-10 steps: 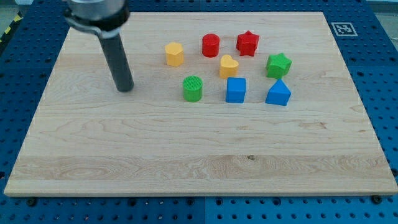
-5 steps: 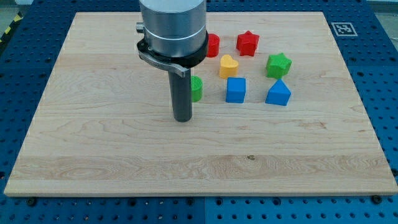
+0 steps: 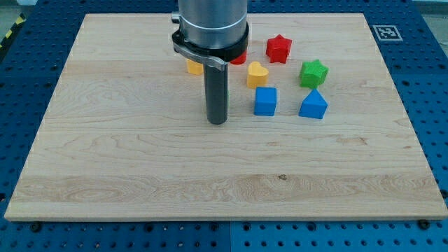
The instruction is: Slide the green circle up a bit
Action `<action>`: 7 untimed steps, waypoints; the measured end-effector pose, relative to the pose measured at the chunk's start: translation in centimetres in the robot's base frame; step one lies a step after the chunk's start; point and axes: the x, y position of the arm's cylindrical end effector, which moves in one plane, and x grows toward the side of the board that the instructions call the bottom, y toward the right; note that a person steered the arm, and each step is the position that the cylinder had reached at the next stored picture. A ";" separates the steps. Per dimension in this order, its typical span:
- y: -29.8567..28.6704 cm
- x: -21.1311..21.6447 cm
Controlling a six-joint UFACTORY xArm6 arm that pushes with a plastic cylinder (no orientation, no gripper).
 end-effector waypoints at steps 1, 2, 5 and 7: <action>0.0 -0.3; 0.0 -1.3; 0.0 -2.8; 0.0 -4.0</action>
